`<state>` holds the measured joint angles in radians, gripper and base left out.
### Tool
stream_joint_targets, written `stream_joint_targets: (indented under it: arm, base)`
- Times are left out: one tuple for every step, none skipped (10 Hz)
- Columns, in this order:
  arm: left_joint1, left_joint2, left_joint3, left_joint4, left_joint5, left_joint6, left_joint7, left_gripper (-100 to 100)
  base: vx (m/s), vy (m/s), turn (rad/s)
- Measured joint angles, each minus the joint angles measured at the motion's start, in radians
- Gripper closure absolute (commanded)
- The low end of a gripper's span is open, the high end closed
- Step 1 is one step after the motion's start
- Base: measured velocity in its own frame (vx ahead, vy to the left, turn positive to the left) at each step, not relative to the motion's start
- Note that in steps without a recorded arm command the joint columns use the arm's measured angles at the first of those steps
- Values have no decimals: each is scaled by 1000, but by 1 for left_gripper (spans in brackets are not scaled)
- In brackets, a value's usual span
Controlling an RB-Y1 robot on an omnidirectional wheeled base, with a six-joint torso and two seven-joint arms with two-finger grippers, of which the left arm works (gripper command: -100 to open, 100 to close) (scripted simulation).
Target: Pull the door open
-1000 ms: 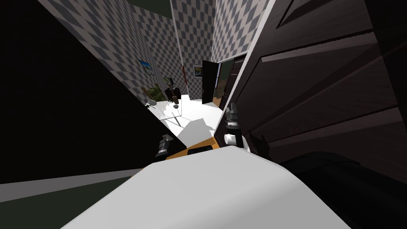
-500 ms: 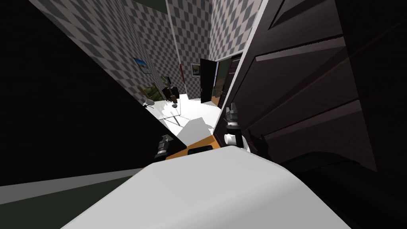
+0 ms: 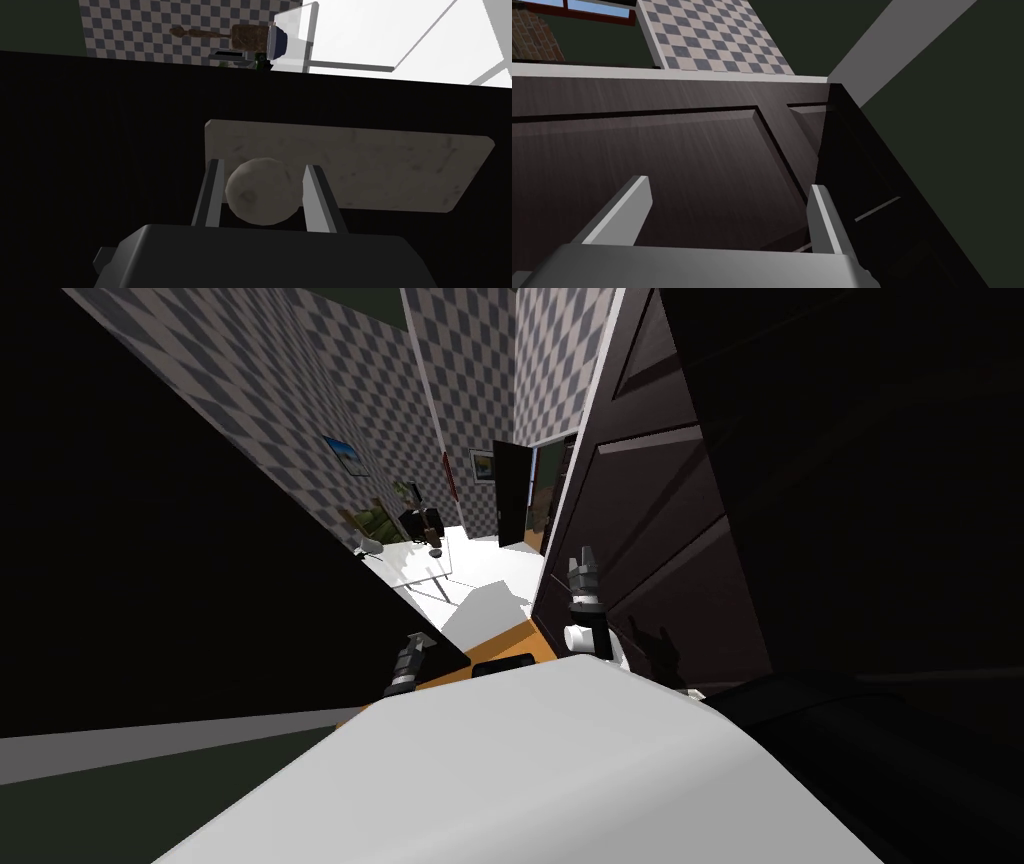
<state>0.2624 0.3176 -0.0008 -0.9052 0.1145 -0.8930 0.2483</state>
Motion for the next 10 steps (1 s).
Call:
stream_joint_targets:
  arm:
    - [8, 7, -8, -4, -4, -9, 8, 100]
    - [12, 5, -12, -3, -5, -9, 10, 100]
    - [21, 10, -16, -7, -7, -15, 13, 100]
    - [24, 16, -19, -7, -8, -25, 19, 100]
    - [24, 22, -23, 4, -10, -40, 24, 100]
    - [36, 29, -27, -2, -11, -48, 30, 100]
    - [45, 35, -33, -4, -13, -59, 36, 100]
    - [53, 43, -39, -1, -15, -73, 43, 100]
    - [61, 50, -45, -1, -18, -84, 51, 100]
    - [70, 57, -50, 0, -20, -95, 56, 100]
  base:
    - [-89, 3, -21]
    - [-143, 43, -134]
    - [-194, 36, -143]
    - [-164, 16, -111]
    - [-172, 35, -136]
    - [-201, 54, -155]
    - [-211, 46, -159]
    - [-214, 49, -123]
    - [-188, 26, -108]
    - [-192, 30, -105]
